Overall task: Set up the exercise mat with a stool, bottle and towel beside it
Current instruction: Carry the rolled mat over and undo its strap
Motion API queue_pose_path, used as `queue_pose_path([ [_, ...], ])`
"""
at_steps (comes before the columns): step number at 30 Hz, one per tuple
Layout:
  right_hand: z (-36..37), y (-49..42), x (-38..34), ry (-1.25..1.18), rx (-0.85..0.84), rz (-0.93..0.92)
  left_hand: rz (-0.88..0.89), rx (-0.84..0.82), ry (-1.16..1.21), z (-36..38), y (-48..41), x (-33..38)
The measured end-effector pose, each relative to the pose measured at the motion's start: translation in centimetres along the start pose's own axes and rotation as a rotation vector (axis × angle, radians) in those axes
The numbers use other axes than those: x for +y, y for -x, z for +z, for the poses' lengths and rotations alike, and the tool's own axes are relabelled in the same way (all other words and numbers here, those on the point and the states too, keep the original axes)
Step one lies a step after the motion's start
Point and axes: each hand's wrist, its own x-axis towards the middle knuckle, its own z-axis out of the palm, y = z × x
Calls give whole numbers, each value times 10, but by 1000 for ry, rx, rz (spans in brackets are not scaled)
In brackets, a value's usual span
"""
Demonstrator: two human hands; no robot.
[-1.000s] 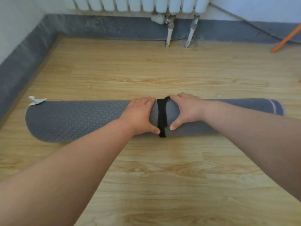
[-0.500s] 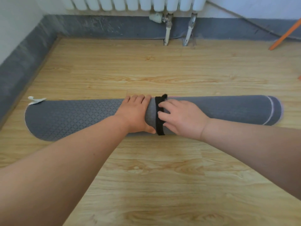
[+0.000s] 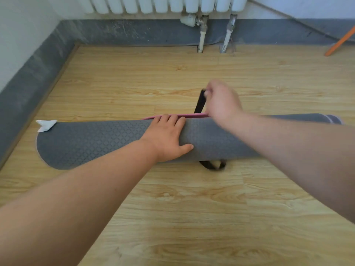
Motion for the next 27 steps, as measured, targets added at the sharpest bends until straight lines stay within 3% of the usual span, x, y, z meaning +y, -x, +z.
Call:
queue_pose_path([
  [3, -19, -37, 9, -267, -48, 266, 66, 106, 31, 2, 12, 2],
  [9, 5, -24, 16, -493, -249, 346, 8, 26, 171, -6, 8, -1],
  [14, 5, -26, 15, -515, -377, 445, 1, 145, 155, -7, -2, 3],
  [18, 7, -20, 13, -375, -488, 408, -77, -69, 210, -9, -7, 5],
  [21, 11, -19, 12, -81, -566, 276, -101, -321, 328, -13, -10, 4],
  [24, 16, -11, 8, 289, -702, 82, -34, -415, 244, -13, -3, 10],
  [27, 20, -3, 8, 422, -786, 37, 4, -454, 176, -13, 4, 16],
])
